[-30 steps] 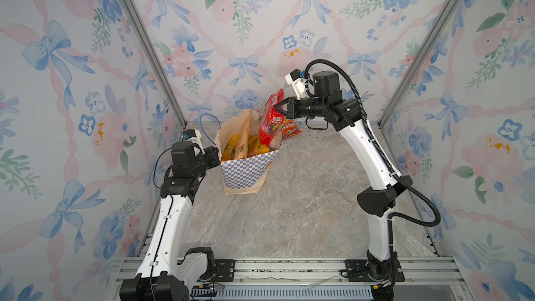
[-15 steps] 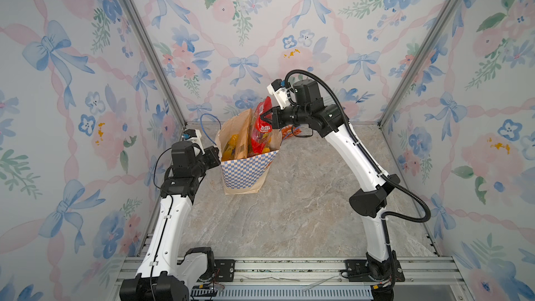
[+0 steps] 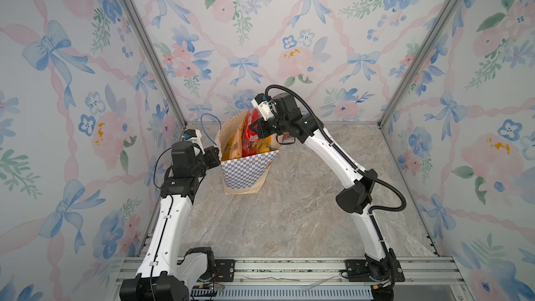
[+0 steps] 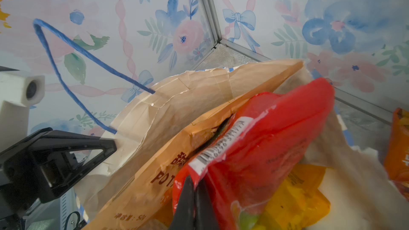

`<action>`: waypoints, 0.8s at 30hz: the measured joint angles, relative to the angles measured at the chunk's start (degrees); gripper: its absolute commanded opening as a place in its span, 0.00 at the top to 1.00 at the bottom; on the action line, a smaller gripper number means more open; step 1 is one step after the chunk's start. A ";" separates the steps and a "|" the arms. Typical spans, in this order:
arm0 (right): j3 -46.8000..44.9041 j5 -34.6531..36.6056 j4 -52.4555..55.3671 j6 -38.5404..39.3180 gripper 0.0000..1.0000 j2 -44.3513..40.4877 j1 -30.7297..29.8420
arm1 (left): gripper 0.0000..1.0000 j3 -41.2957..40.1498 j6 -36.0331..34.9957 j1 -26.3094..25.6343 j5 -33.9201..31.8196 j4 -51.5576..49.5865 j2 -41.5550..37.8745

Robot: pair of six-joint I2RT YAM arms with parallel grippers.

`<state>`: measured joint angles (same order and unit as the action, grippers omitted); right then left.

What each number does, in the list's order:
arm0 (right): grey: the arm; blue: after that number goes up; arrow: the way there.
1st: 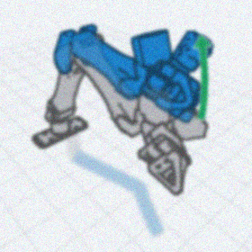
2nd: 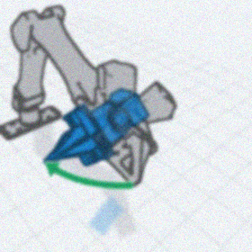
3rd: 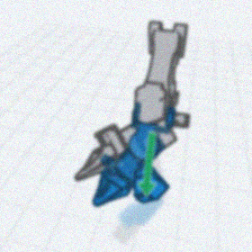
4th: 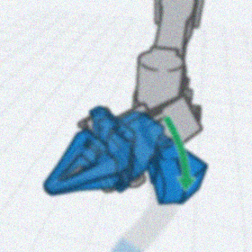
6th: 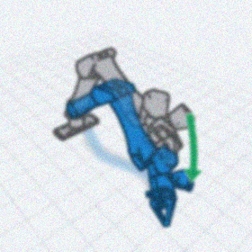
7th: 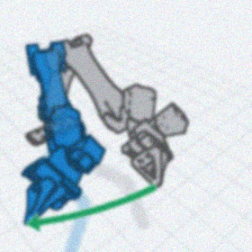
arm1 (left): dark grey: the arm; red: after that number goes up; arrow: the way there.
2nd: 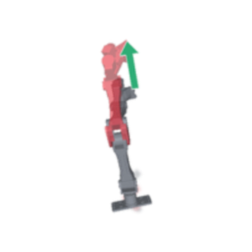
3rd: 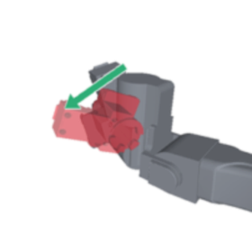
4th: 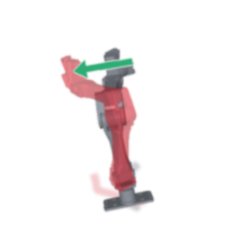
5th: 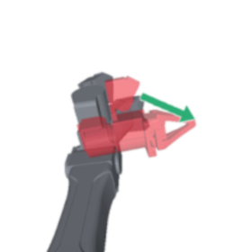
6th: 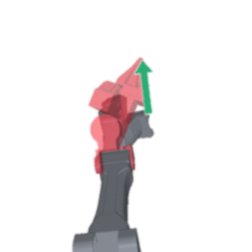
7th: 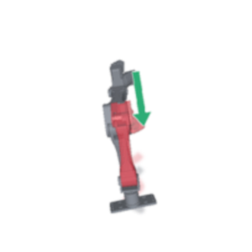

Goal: Place the snacks into the paper bag
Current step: Place the snack in the paper bag.

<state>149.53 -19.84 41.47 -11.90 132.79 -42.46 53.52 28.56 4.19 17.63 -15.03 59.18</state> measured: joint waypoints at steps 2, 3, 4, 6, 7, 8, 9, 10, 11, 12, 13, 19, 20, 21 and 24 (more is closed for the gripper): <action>-0.04 -0.04 -0.42 -0.02 1.00 0.24 -0.52 | 1.00 0.00 0.00 0.00 0.00 0.00 0.00; -0.07 -0.09 -0.44 -0.04 1.00 0.24 -0.85 | 1.00 0.00 -0.02 0.00 0.00 0.00 0.00; -0.07 -0.31 -0.55 -0.07 1.00 0.24 -1.11 | 1.00 0.00 0.00 0.00 0.00 0.00 0.00; -0.07 -0.79 -0.57 -0.31 1.00 0.24 -1.55 | 1.00 -0.02 0.00 0.00 0.00 0.00 0.00; -0.09 -0.94 -0.55 -0.48 1.00 0.26 -1.68 | 1.00 0.00 0.00 0.00 0.00 0.02 0.00; -0.09 -1.09 -0.55 -0.52 1.00 0.31 -1.81 | 1.00 0.00 0.00 0.00 0.00 0.00 0.00; -0.09 -1.14 -0.48 -0.52 1.00 0.31 -1.90 | 1.00 0.00 0.00 0.00 0.00 0.00 0.00; -0.09 -1.22 -0.33 -0.52 1.00 0.31 -1.92 | 1.00 -0.02 0.00 0.00 0.00 0.00 0.00; -0.09 -1.38 -0.09 -0.52 1.00 0.31 -1.97 | 1.00 0.00 0.00 0.00 0.00 0.00 0.00; -0.09 -1.51 0.07 -0.52 1.00 0.31 -1.97 | 1.00 0.00 0.00 0.00 0.00 0.00 0.00; -0.09 -1.57 0.31 -0.50 0.97 0.31 -2.01 | 1.00 0.00 0.00 0.00 0.00 0.00 0.00; -0.09 -2.03 1.38 -0.81 0.38 0.31 -2.19 | 1.00 0.00 0.00 0.00 0.00 0.00 0.00; -0.09 -2.01 1.42 -0.98 0.35 0.31 -2.16 | 1.00 -0.02 0.00 0.00 0.00 0.00 0.00; -0.09 -2.01 1.51 -1.20 0.34 0.31 -2.14 | 1.00 -0.02 0.00 0.00 0.00 0.00 0.00; -0.09 -2.01 1.86 -1.49 0.31 0.20 -1.84 | 1.00 0.00 0.00 0.00 0.00 0.00 0.00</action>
<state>149.45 -21.85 43.33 -13.39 132.99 -44.29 53.52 28.56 4.19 17.63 -15.03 59.18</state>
